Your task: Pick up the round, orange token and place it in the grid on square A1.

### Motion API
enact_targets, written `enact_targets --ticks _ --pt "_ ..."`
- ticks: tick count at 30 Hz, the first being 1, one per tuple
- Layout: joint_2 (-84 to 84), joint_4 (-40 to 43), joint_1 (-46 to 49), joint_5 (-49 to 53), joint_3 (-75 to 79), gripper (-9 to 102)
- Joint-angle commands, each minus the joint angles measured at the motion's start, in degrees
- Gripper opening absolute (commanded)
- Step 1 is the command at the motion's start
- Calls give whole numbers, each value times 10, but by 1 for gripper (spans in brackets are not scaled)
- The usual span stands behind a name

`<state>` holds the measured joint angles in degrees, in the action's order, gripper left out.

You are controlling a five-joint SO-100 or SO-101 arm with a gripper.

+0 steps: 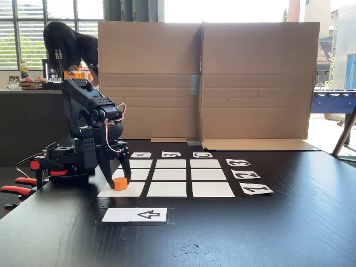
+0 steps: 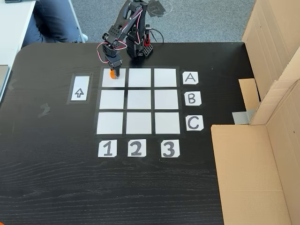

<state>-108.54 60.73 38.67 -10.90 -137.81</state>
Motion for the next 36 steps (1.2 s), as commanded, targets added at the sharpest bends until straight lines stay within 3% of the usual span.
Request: enact_targets --ticks 1,14,36 --pt "1 -9 3 -4 9 0" --pt "7 -40 33 -4 9 24" --pt "-71 -72 33 -5 58 25"
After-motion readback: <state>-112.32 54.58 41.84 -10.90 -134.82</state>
